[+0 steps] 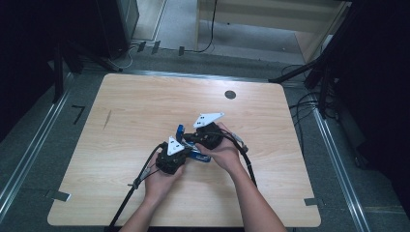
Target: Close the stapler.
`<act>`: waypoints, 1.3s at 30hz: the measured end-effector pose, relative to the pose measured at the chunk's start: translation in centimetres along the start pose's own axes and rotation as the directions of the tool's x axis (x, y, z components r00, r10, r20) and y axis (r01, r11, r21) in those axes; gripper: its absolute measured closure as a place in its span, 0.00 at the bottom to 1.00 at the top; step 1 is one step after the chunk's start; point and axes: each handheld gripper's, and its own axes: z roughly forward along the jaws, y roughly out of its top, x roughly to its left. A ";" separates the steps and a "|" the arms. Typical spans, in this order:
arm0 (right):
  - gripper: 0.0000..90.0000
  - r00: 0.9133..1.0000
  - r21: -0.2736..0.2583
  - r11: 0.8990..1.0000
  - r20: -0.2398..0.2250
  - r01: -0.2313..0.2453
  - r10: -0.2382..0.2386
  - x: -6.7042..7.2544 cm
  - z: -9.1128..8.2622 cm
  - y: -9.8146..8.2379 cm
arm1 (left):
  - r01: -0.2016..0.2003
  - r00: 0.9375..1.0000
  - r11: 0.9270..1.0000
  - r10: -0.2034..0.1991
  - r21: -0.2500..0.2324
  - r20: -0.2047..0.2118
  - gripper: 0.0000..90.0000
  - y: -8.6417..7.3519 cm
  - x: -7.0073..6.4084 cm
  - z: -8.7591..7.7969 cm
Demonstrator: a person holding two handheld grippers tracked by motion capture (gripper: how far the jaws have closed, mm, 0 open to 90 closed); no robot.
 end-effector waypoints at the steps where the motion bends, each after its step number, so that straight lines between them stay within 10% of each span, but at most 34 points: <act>1: 1.00 1.000 0.000 1.000 0.000 -0.001 0.001 0.0 0.0 0.0 | 0.001 1.000 1.000 -0.001 -0.001 0.000 1.00 0.0 0.0 0.0; 39: 1.00 1.000 -0.016 1.000 0.031 0.002 -0.002 -0.6 -1.5 1.2 | 0.009 1.000 1.000 -0.009 -0.005 0.006 1.00 0.0 0.1 0.0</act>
